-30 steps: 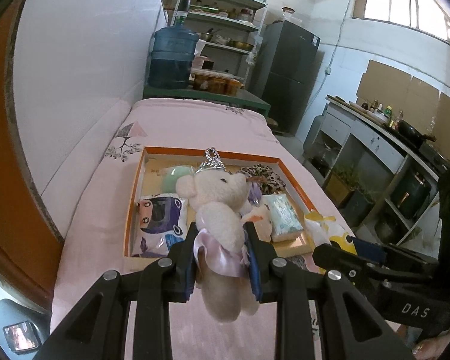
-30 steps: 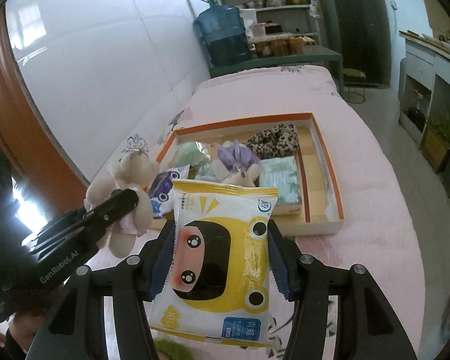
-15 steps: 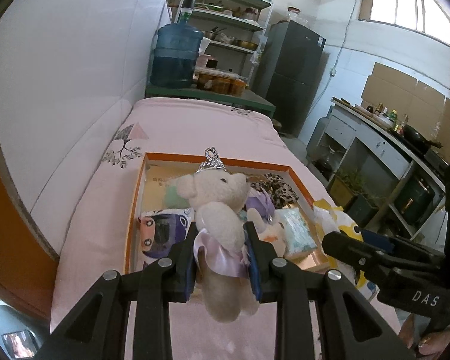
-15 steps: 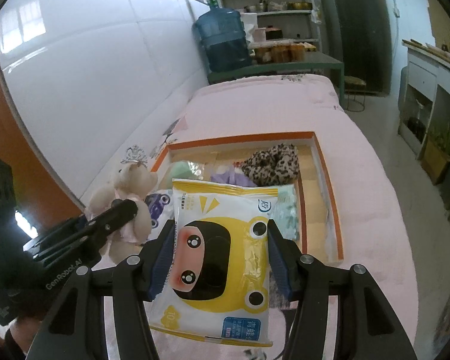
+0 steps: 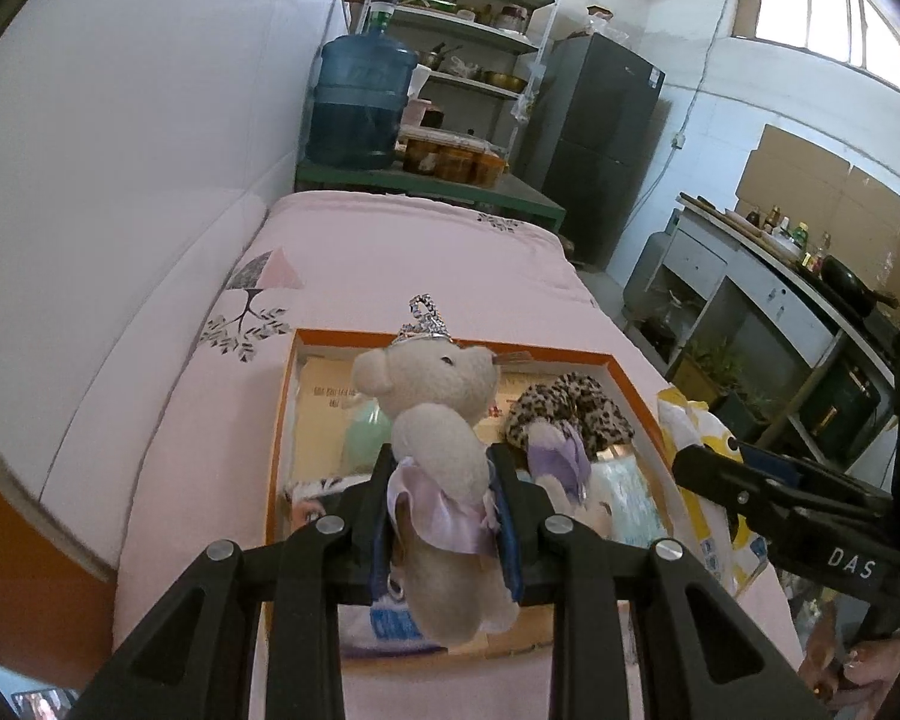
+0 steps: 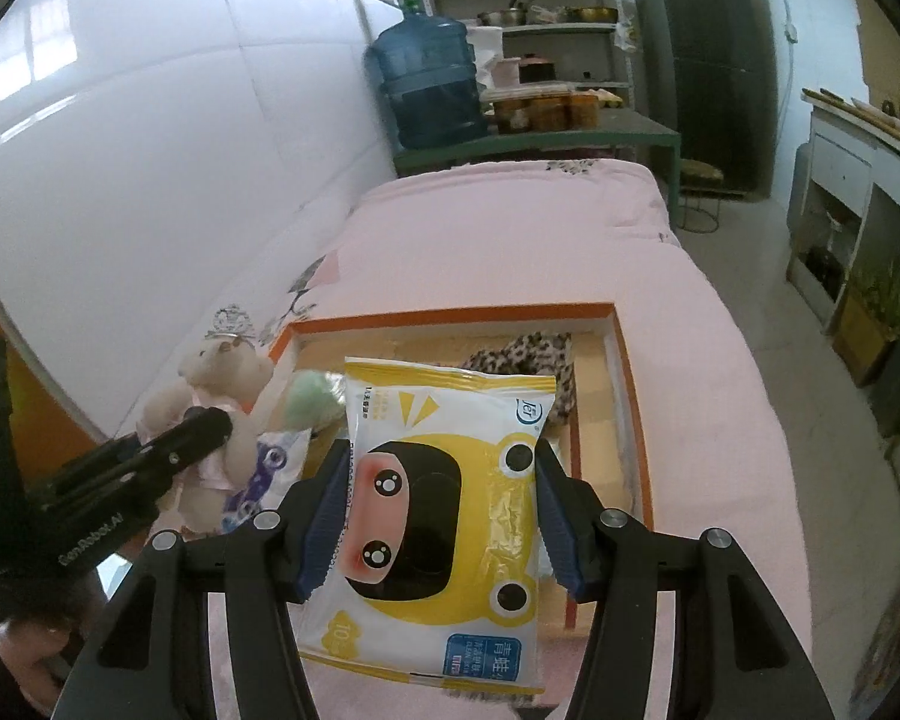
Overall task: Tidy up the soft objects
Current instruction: 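Carry the tiara bear and the yellow wipe pack over the box lid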
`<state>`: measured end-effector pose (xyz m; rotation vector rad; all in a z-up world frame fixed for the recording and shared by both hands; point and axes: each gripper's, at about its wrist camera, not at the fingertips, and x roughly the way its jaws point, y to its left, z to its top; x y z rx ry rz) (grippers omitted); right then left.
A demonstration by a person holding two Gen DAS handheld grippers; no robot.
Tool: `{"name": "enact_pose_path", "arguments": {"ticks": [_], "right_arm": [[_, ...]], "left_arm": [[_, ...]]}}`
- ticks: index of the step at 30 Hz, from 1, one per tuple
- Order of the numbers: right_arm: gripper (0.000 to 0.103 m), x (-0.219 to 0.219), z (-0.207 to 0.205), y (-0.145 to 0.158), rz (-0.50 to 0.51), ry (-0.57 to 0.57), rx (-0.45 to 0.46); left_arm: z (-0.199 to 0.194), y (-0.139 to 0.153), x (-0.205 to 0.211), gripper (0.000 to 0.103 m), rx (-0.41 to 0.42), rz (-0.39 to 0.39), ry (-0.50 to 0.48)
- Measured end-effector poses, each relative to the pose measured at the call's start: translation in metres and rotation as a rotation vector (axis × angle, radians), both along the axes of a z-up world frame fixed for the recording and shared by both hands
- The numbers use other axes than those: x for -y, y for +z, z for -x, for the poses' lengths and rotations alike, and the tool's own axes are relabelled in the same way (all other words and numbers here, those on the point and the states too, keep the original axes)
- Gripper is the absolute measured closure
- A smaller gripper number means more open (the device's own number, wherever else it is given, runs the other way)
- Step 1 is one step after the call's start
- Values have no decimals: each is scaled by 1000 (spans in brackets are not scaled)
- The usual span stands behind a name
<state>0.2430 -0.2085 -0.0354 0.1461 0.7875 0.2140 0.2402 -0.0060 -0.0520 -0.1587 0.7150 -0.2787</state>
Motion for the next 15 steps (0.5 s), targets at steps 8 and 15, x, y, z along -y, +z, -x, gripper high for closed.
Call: {"name": "enact_pose_path", "arguments": {"ticks": [8,15], "right_arm": [[44,9,-35,1,30,-3,-5],[44,17,-67,-13,41,-2,-49]], "left_arm": [[-35,-3,18,74,-33,5,-46],[-65,-9,38,74,-62,-18,-78]]}}
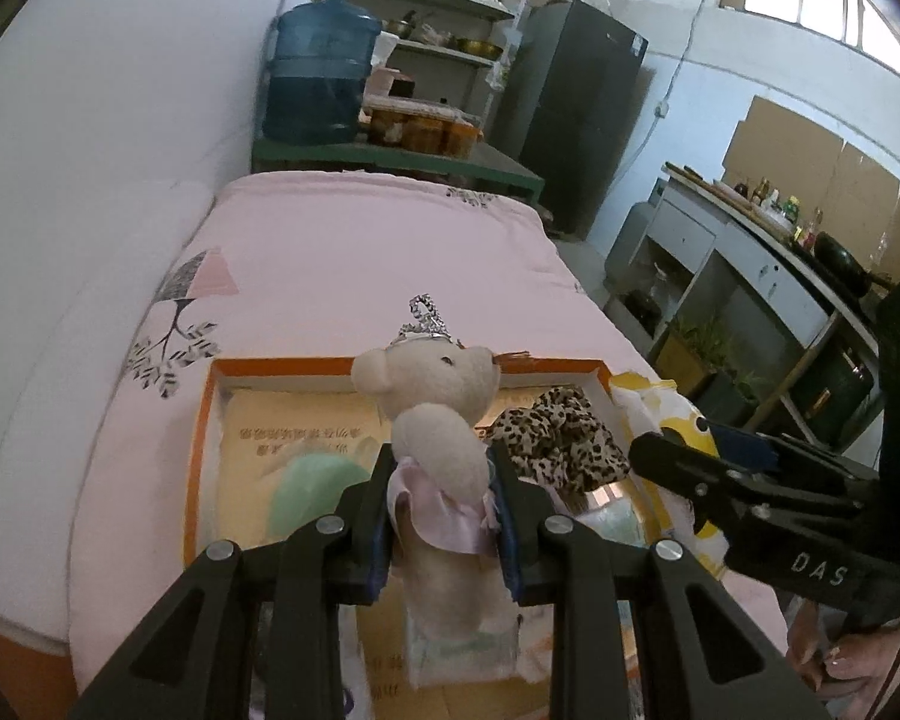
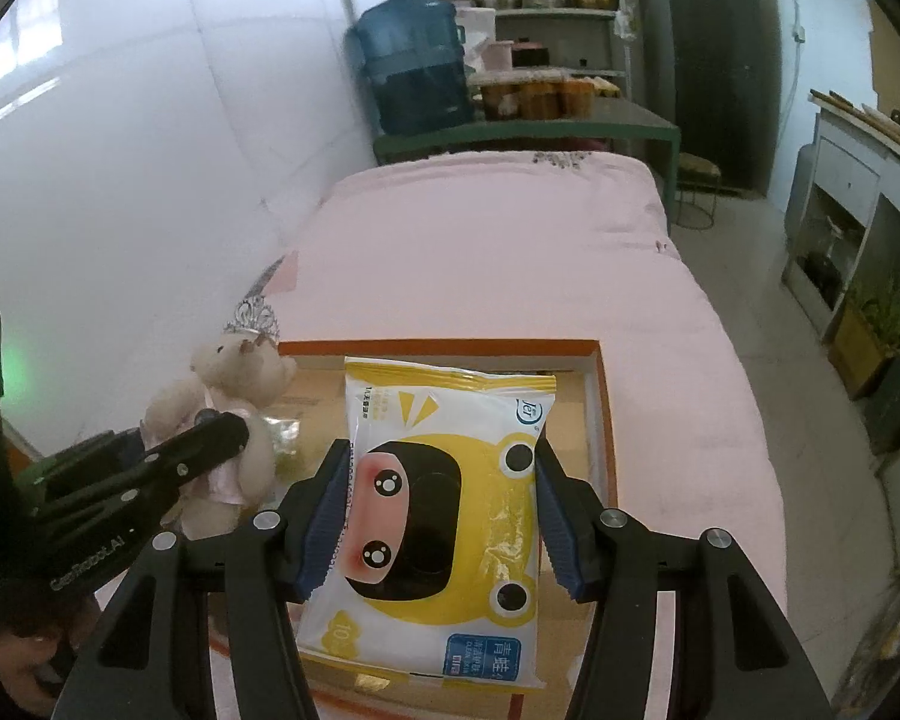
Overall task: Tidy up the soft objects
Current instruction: 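Carry the tiara bear and the yellow wipe pack over the box lid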
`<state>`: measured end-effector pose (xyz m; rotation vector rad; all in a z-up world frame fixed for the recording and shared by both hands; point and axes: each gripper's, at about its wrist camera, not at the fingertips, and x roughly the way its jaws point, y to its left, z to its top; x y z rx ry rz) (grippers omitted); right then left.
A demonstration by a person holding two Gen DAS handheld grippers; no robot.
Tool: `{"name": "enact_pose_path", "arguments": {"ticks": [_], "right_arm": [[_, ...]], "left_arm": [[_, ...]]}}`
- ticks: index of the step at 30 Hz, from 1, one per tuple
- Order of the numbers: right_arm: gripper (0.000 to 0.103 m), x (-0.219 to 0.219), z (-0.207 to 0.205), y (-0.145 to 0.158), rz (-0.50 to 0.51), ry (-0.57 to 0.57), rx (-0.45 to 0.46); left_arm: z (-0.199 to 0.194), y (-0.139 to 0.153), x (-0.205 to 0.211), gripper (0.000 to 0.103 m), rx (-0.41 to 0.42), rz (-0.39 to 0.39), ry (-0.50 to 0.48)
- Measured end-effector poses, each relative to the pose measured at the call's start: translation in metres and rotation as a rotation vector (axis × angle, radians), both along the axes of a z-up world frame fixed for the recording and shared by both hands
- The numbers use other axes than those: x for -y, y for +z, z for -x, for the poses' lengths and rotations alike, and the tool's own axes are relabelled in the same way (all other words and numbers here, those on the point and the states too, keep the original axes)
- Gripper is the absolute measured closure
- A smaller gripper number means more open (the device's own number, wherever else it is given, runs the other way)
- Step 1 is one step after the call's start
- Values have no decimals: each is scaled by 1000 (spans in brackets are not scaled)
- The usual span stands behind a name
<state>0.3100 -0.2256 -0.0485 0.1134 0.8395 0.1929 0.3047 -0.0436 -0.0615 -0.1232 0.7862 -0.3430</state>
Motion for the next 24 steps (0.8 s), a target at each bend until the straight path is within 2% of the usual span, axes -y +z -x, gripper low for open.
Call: {"name": "enact_pose_path", "arguments": {"ticks": [12,24], "right_arm": [[44,6,-27,-18,2,-4,-34],[44,3,-34,-25,13,5,-48]], "left_arm": [[-24,-9,17,74,-27,-21,-3],[-38,-19,27,74,-51,-43,1]]}}
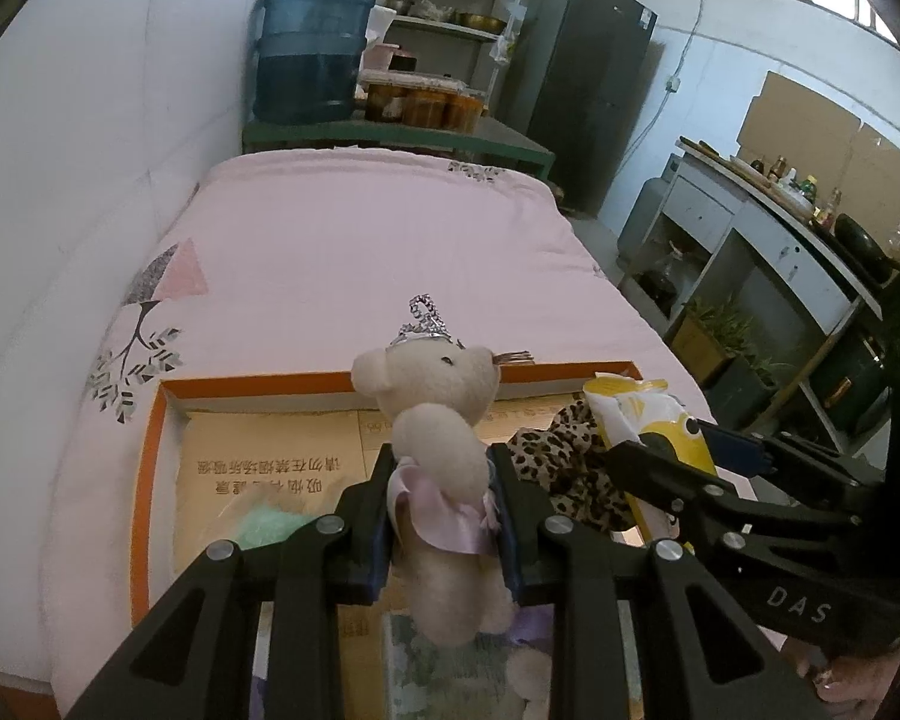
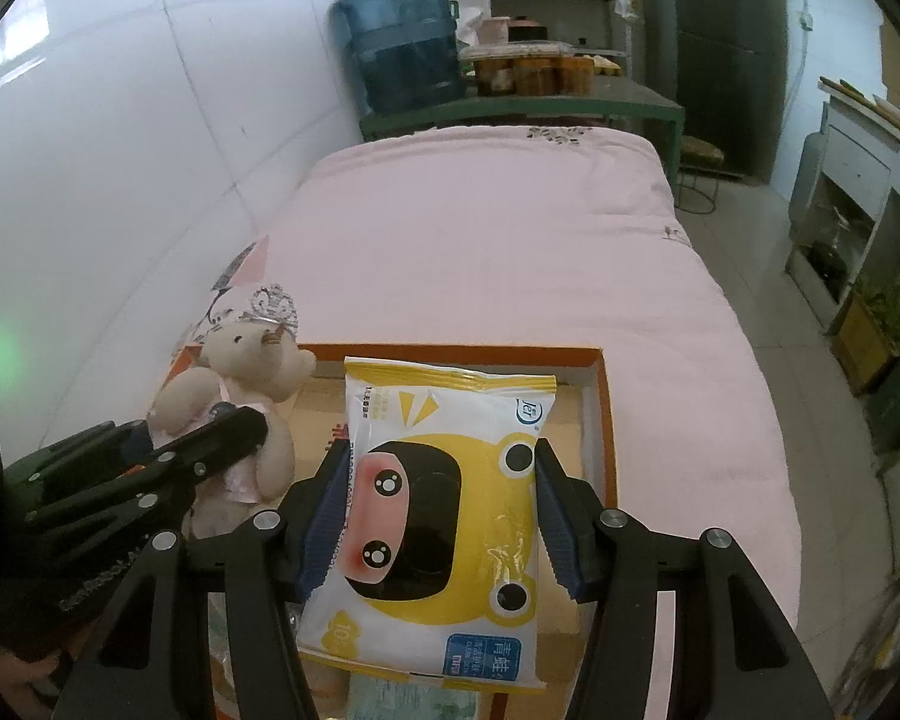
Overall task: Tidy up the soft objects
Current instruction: 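Carry the tiara bear and the yellow wipe pack over the box lid, then lower both items into the box lid and open both grippers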
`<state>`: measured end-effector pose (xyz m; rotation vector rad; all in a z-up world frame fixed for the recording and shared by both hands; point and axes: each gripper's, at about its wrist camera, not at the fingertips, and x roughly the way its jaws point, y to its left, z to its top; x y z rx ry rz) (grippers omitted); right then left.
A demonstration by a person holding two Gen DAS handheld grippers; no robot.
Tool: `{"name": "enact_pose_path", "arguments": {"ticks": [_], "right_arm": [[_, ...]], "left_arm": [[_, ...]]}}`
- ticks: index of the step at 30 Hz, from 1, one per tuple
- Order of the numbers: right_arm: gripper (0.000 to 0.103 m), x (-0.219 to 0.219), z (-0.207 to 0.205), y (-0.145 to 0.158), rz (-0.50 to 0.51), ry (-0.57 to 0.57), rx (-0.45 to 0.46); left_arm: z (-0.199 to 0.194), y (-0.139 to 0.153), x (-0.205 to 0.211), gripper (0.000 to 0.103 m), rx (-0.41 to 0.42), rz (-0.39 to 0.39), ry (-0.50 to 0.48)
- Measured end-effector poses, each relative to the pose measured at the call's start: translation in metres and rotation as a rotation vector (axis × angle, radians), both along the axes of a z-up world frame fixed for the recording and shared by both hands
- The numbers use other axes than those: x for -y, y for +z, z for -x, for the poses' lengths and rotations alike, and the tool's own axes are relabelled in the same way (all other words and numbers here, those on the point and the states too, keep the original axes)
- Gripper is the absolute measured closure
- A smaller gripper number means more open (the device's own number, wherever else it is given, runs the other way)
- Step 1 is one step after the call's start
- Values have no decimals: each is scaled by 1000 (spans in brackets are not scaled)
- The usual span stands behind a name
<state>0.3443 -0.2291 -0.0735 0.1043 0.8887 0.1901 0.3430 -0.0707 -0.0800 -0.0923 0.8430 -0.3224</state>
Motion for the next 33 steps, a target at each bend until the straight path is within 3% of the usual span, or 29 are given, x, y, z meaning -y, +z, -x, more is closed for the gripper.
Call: {"name": "enact_pose_path", "arguments": {"ticks": [24,27,29,33], "right_arm": [[42,-5,-17,-25,12,2,-54],[41,-5,-16,-26,12,2,-53],[39,-5,-16,-27,12,3,-52],[38,-4,-15,-29,6,0,-51]], "left_arm": [[-18,-37,2,73,-105,12,-33],[-17,-39,1,66,-102,13,-33],[-16,-39,-1,57,-98,18,-26],[-13,-39,-3,51,-97,16,-16]]}}
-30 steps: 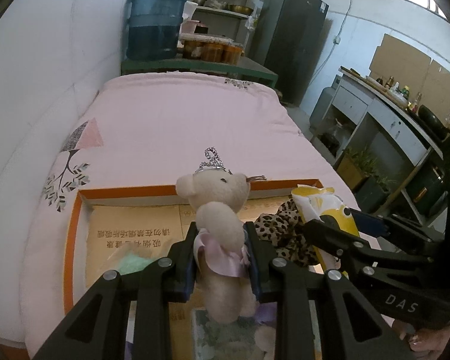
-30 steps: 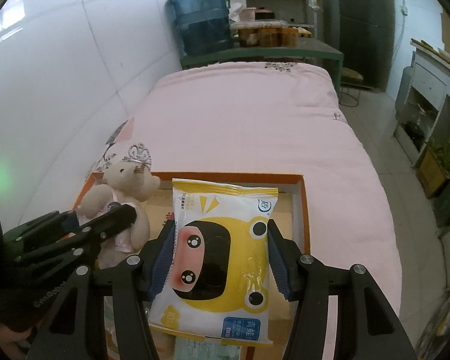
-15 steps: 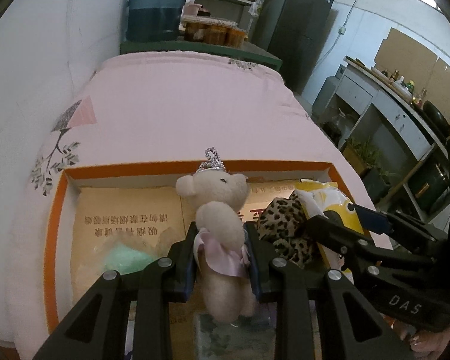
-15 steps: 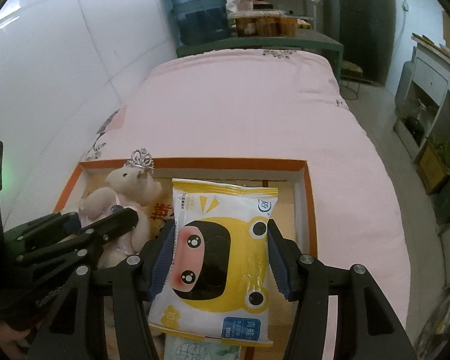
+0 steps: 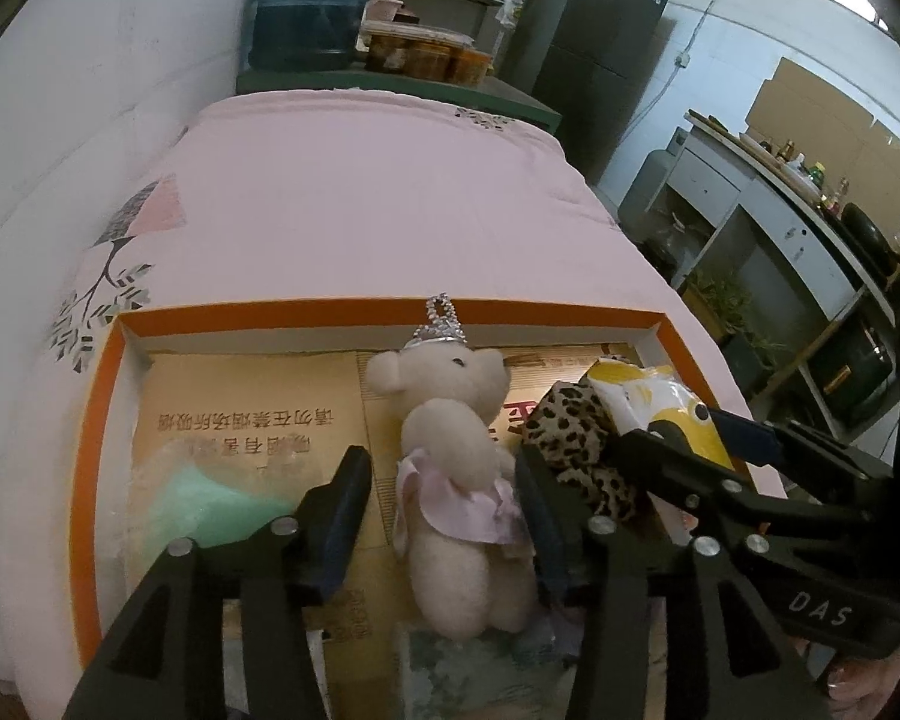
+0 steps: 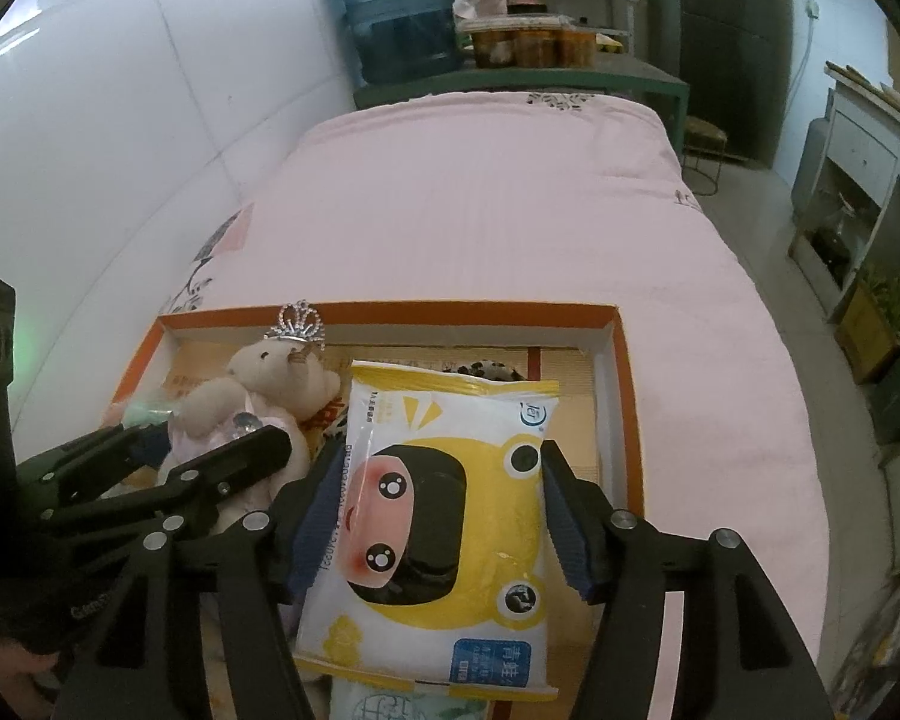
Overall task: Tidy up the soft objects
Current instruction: 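Lower both items into the box lid and open both grippers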
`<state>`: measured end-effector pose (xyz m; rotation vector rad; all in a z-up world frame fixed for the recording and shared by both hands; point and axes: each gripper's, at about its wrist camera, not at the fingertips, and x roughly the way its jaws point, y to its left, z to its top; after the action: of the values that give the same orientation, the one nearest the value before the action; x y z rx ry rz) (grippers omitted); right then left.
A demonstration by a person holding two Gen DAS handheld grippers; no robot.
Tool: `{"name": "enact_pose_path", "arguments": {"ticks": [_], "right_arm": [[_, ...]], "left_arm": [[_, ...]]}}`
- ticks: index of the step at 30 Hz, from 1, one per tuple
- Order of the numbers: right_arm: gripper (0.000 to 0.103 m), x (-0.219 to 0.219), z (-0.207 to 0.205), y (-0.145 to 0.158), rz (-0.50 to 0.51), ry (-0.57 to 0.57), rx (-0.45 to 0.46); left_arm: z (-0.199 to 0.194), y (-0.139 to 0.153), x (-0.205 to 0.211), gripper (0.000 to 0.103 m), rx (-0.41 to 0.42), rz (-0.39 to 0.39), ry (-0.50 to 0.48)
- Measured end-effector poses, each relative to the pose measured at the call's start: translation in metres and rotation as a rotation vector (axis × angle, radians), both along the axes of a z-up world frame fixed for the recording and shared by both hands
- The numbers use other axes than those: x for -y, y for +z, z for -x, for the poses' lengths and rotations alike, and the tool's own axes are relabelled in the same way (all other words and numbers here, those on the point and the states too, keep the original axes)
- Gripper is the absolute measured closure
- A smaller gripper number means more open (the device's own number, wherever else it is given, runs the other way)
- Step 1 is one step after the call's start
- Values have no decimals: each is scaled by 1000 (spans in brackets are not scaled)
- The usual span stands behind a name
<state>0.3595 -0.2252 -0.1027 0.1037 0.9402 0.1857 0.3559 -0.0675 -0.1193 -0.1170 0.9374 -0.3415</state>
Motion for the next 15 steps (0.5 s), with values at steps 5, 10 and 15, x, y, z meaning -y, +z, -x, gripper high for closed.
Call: {"name": "enact_pose_path", "arguments": {"ticks": [5,10,15], "right_arm": [[37,2,2,0,-9,-7,3],[32,5,8,6,-10,-21,23],[31,8,14,16,-18,-29,45]], "left_arm": [[1,0,-1,50,5,-3,-3],[3,4,-1,48,19,-4,-2],[7,9,2,48,31,-3,-7]]}}
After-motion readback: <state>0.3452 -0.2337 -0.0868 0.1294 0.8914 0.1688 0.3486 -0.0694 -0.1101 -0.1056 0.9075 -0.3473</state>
